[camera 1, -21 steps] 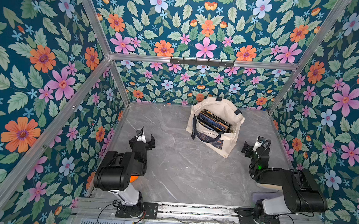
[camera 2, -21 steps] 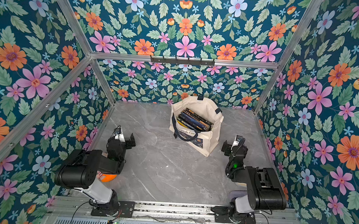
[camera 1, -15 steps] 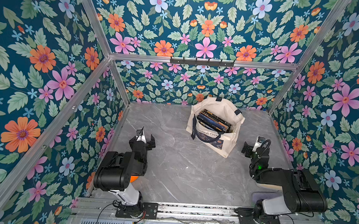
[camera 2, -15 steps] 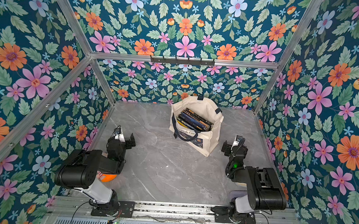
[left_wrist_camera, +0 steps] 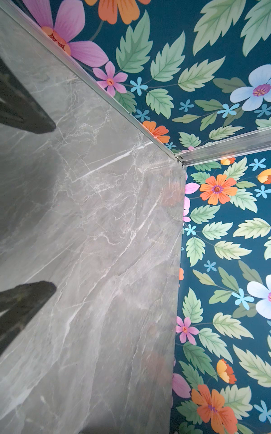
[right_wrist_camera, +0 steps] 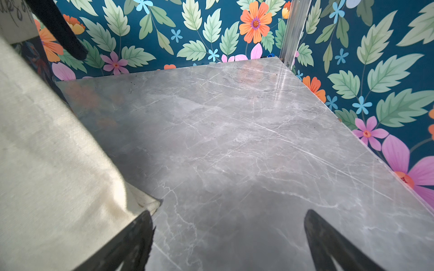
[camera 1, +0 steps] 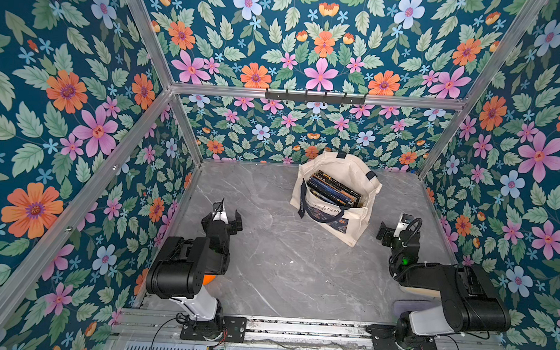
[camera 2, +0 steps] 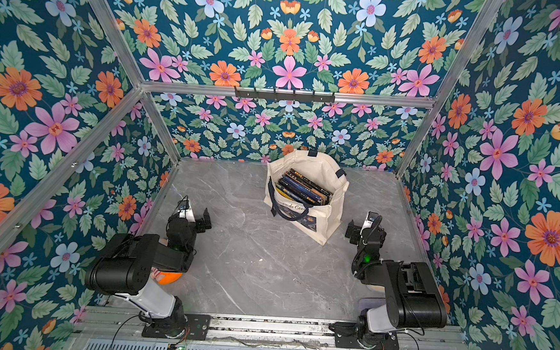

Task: Take out the books from the canvas bag
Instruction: Adjust the canvas bag at the center of the board.

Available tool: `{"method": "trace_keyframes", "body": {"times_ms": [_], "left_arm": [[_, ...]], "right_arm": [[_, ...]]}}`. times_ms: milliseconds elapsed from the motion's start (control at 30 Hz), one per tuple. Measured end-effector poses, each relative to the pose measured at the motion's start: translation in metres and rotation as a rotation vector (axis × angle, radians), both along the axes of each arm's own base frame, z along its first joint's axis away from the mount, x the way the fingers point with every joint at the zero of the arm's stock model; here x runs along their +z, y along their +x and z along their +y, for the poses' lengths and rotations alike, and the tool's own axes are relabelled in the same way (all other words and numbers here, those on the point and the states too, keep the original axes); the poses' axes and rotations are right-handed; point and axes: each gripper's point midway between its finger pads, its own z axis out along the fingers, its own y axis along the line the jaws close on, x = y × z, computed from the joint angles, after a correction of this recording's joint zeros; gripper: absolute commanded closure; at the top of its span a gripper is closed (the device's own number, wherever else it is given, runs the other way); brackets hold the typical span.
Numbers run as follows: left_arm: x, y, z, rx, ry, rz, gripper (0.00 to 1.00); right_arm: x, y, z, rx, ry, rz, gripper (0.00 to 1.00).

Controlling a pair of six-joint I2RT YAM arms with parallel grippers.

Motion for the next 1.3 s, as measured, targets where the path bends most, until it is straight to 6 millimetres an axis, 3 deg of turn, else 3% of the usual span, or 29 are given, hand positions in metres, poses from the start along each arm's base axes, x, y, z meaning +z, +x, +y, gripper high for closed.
{"method": "trace_keyframes", "body": {"times_ms": [633, 700, 867, 1100, 1233, 1300], "left_arm": [[0.001, 0.000, 0.000, 0.000, 0.000, -0.002, 0.00], [0.001, 0.000, 0.000, 0.000, 0.000, -0.005, 0.00], [0.002, 0.000, 0.000, 0.000, 0.000, -0.006, 0.00], [0.007, 0.000, -0.004, -0.023, -0.003, -0.012, 0.00], [0.053, 0.007, -0.012, -0.072, 0.007, -0.088, 0.00], [0.078, 0.006, -0.013, -0.081, -0.001, -0.125, 0.00]], "right_arm": [[0.004, -0.002, 0.002, 0.001, -0.007, -0.011, 0.01], [0.020, -0.007, 0.008, 0.014, -0.022, -0.045, 0.01], [0.106, -0.022, 0.024, 0.053, -0.017, -0.247, 0.01], [0.179, -0.042, 0.053, 0.185, 0.134, -0.397, 0.01], [0.217, -0.048, 0.060, 0.207, 0.325, -0.432, 0.01], [0.222, -0.048, 0.063, 0.211, 0.390, -0.419, 0.01]]}}
